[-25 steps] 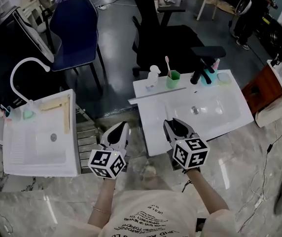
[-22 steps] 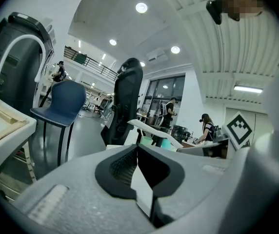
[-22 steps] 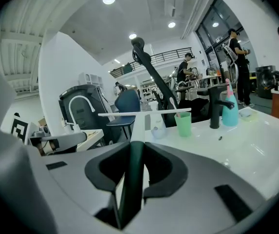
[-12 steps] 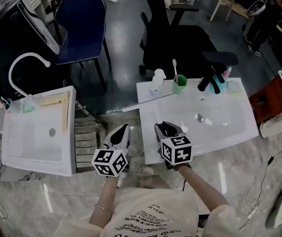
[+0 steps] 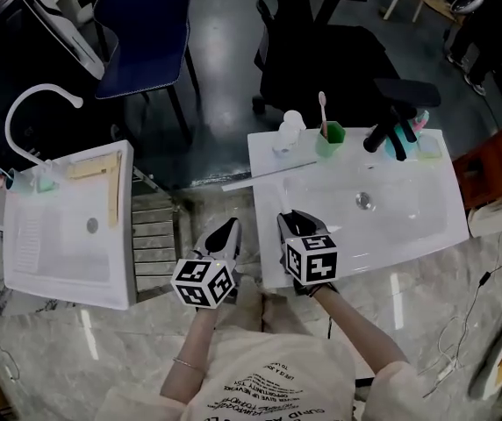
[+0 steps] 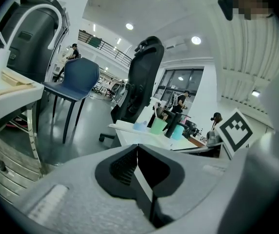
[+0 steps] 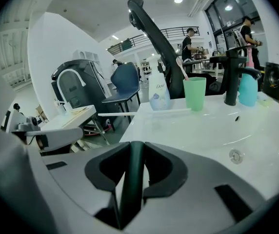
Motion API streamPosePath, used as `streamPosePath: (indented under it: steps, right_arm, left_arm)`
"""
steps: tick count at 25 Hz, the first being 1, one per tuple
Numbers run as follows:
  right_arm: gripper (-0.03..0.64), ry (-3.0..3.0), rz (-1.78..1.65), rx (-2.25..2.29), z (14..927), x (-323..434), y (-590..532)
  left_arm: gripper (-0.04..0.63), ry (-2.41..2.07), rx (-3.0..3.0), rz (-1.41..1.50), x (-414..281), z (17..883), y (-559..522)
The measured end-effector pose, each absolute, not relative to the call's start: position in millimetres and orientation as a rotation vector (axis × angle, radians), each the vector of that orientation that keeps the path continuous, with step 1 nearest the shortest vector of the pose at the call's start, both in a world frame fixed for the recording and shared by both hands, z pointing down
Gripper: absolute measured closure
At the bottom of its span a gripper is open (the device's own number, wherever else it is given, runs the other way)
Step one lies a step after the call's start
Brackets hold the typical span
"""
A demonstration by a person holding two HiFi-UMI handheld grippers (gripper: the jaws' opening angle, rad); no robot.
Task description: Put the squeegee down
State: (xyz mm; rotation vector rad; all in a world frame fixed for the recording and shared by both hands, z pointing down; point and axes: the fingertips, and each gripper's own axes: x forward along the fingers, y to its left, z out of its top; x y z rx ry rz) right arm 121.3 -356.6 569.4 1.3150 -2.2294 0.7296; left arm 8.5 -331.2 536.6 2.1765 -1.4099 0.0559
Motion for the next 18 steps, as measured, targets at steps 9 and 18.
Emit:
streamPosePath:
  steps: [9, 18]
  right_arm:
    - [0.522, -2.147, 0.748, 1.340, 586, 124, -356]
    - [0.522, -2.123, 0.697, 1.351, 590, 124, -355]
  left_arm:
    - [0.572, -1.322, 2.167, 0.125, 17, 553, -333]
    - [0.572, -1.287, 2.155, 0.145, 20, 559, -331]
